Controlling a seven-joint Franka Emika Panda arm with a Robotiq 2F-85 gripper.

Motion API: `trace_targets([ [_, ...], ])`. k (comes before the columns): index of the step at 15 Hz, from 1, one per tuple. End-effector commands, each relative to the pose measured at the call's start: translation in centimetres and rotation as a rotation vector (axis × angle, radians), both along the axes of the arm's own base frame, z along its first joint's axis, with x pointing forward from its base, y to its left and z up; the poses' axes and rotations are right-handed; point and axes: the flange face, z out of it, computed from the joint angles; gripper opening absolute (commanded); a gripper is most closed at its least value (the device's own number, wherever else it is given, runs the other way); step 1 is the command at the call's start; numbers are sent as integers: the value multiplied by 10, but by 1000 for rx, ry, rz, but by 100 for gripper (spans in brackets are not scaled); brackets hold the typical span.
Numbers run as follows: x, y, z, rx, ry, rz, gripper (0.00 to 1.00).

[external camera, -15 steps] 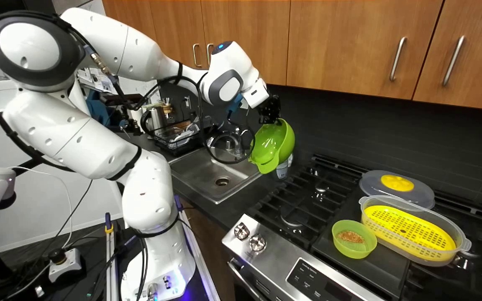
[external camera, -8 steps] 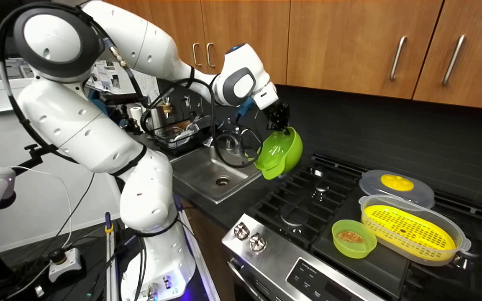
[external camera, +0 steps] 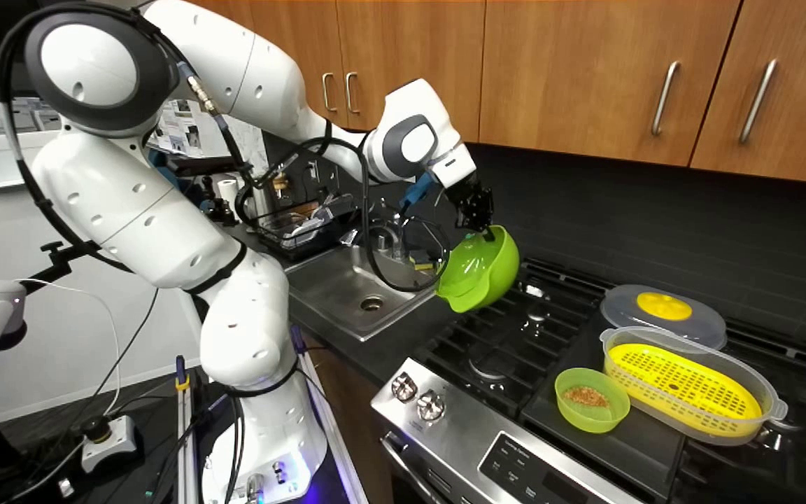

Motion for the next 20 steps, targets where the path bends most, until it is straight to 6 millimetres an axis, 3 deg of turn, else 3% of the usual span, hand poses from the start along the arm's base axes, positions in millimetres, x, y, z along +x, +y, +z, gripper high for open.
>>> trace_targets([
  [1, 2, -5, 3, -65, 21, 19, 1],
  [11, -4, 1, -7, -299, 94, 73, 1],
  [20, -3, 32, -14, -474, 132, 222, 1],
])
